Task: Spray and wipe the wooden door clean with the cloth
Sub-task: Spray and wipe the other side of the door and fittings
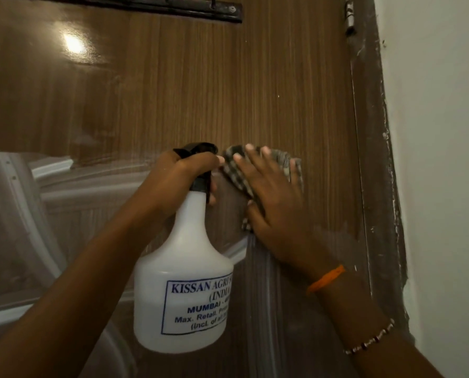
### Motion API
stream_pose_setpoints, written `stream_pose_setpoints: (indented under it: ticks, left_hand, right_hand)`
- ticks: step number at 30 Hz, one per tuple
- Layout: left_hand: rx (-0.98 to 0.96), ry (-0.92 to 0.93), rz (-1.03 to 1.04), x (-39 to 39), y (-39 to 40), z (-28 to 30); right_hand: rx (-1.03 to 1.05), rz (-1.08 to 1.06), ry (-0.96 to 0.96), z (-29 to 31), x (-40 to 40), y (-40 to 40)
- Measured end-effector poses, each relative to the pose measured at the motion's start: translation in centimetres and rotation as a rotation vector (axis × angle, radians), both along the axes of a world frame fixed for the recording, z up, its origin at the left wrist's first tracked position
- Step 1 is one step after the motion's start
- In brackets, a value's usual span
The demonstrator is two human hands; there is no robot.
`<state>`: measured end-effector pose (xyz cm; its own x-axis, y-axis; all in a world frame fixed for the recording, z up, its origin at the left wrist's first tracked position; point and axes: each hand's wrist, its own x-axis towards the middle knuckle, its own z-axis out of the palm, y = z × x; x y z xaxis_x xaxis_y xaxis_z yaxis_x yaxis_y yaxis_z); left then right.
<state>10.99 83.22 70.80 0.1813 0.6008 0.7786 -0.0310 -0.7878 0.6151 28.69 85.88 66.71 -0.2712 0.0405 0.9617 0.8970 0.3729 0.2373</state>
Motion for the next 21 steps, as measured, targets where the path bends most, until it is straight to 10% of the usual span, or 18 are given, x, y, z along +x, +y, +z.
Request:
stream_pose_setpoints:
  ticks: [4, 13, 21]
  left_hand:
    - [-0.010, 0.039, -0.007, -0.4, -0.1, -0.2]
    - [-0.019, 0.037, -0.041, -2.7, -0.3, 0.1]
    - [0.005, -0.028, -0.016, -6.8, 1.2, 0.6]
  right_hand:
    - [0.112, -0.137, 0.042, -1.5, 2.2, -0.1]
    - [0.163, -0.011, 0.780, -1.3, -1.1, 0.8]
    - [0.236, -0.066, 0.537, 1.8, -10.3, 2.8]
